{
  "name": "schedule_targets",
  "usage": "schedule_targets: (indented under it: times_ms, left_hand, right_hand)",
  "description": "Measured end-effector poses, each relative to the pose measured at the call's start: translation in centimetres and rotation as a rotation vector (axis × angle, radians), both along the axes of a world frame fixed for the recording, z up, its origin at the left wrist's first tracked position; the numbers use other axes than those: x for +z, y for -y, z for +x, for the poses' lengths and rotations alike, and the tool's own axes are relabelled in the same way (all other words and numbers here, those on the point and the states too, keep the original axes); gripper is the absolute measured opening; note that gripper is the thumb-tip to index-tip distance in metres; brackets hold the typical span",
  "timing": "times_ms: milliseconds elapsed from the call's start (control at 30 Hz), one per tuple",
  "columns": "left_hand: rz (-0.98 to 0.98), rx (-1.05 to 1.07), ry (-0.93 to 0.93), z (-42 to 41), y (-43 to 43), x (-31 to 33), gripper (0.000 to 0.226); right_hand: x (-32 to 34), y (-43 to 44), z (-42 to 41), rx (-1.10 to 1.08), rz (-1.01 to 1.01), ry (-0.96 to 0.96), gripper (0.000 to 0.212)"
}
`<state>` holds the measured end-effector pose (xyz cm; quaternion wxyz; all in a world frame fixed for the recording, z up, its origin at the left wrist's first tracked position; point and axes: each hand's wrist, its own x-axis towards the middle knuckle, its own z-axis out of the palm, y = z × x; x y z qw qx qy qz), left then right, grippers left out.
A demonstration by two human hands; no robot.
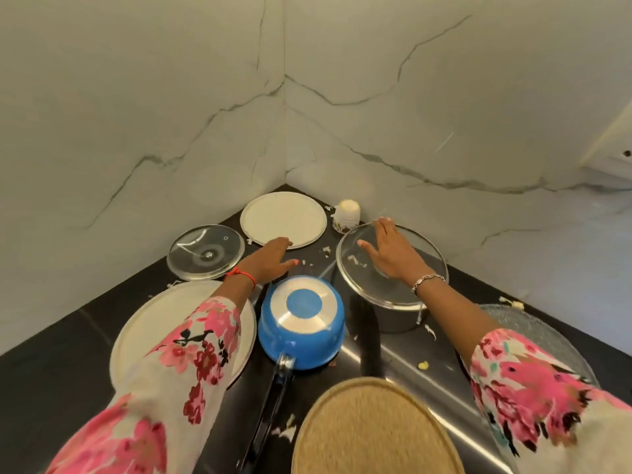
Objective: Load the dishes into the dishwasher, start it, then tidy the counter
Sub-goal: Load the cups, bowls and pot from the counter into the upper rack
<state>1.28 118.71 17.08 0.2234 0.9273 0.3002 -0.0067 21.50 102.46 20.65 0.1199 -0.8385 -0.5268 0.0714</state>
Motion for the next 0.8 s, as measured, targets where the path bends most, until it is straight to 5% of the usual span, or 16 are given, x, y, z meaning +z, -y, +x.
schedule_targets:
  times_ms: [167, 433, 567, 800]
  left_hand:
    - [-0.144, -0.054, -0.039, 2.3, -2.8, -3.0, 0.055]
    - [0.034, -0.25, 0.003, 1.7, -4.0, -7.1, 0.094]
    - [0.094, -0.237, 0.046, 1.4, -3.8, -8.0, 0.082]
    - [-0.024, -0.193, -0.017, 1.9, -3.8, -5.4, 0.072]
  right_hand:
    - [-0.4, -5.8, 3.4, 0.045, 0.045, -0.05, 0.058]
    - [-1.8, -14.0, 6.8, 0.052, -0.126, -0.07, 0.07]
    - [-3.7, -16.0, 7.3, 0.051, -0.22, -0.076, 0.071]
    - [-2.7, -15.1, 6.2, 0.029, 0.006, -0.064, 0.049]
